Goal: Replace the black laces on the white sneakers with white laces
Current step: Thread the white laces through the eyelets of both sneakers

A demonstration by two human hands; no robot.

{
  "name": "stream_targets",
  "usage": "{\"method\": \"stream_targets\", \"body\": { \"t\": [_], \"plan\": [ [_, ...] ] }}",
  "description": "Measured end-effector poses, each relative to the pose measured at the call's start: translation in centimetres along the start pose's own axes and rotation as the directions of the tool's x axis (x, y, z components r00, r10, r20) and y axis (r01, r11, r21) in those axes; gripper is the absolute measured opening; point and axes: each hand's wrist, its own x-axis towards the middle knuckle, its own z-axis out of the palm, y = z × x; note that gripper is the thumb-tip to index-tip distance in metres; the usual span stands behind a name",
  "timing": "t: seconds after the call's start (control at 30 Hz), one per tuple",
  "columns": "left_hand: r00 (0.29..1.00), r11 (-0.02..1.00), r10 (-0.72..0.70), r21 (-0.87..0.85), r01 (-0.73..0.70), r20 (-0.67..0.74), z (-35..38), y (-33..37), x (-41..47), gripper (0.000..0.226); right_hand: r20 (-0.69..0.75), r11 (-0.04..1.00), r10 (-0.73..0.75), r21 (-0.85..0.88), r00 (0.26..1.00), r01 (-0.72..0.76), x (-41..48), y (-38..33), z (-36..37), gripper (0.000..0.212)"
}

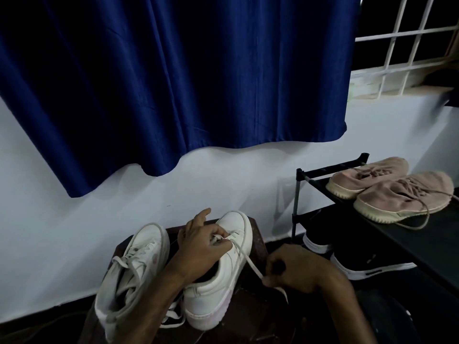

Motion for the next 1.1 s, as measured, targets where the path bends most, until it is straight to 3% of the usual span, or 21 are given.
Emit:
{"method": "stream_targets", "body": {
  "t": [0.13,0.23,0.33,0.43,0.53,0.63,0.7,0.8,0.87,0.93,1.0,1.03,1.1],
  "plan": [
    [1.0,0.999,-0.01,-0.033,0.01,-0.001,-0.2,0.0,-0.1,0.046,-0.415,0.965,-0.094,0.187,0.905,0.186,3.0,-2.9,1.6,0.031],
    [1.0,0.999,-0.017,-0.028,0.017,0.01,-0.2,0.2,-0.4,0.047,-0.544,0.951,-0.102,0.191,0.833,0.242,4.4,-3.7,3.1,0.026],
    [1.0,1.0,-0.02,-0.022,0.021,0.017,-0.4,0.4,-0.4,0.048,-0.47,0.922,-0.101,0.286,0.877,0.26,3.8,-2.2,2.9,0.024],
    [1.0,0.995,0.025,-0.096,-0.025,-0.003,-0.4,0.0,-0.3,0.045,-0.288,0.969,-0.069,0.208,0.955,0.132,2.5,0.0,1.8,0.027],
    [0.997,0.99,0.018,-0.138,-0.008,0.07,-0.4,0.0,-0.5,0.069,-0.14,0.976,-0.054,0.204,0.989,0.082,1.7,0.5,1.6,0.02],
    [0.993,0.996,0.013,-0.094,-0.002,0.115,-0.3,0.2,-0.3,0.1,-0.314,0.975,-0.071,0.177,0.947,0.132,2.7,-1.1,2.1,0.026],
    [0.994,0.993,-0.001,-0.118,0.014,0.114,-0.2,0.3,-0.4,0.106,-0.464,0.957,-0.077,0.214,0.883,0.196,3.7,-2.6,2.5,0.024],
    [0.995,0.988,-0.021,-0.15,0.035,0.093,-0.3,0.2,-0.5,0.108,-0.517,0.946,-0.091,0.222,0.851,0.236,4.2,-3.6,3.0,0.022],
    [0.996,0.987,-0.029,-0.154,0.041,0.079,-0.5,0.2,-0.6,0.107,-0.378,0.98,-0.063,0.149,0.923,0.128,3.4,-2.4,2.4,0.023],
    [0.996,0.985,-0.033,-0.166,0.046,0.079,-0.5,0.3,-0.6,0.103,-0.095,0.999,-0.017,0.04,0.995,0.021,2.0,-0.7,0.9,0.016],
    [0.995,0.983,-0.033,-0.175,0.048,0.089,-0.5,0.3,-0.5,0.099,0.074,0.999,0.0,0.052,0.997,-0.003,0.9,0.2,-0.2,0.016],
    [0.995,0.981,-0.039,-0.184,0.056,0.093,-0.5,0.2,-0.4,0.099,0.047,0.999,-0.013,0.043,0.999,0.011,0.9,0.0,-0.4,0.018],
    [0.994,0.975,-0.049,-0.213,0.069,0.098,-0.4,0.0,-0.3,0.104,-0.199,0.997,-0.055,0.039,0.979,0.064,1.8,-1.1,0.0,0.026]
  ]
}}
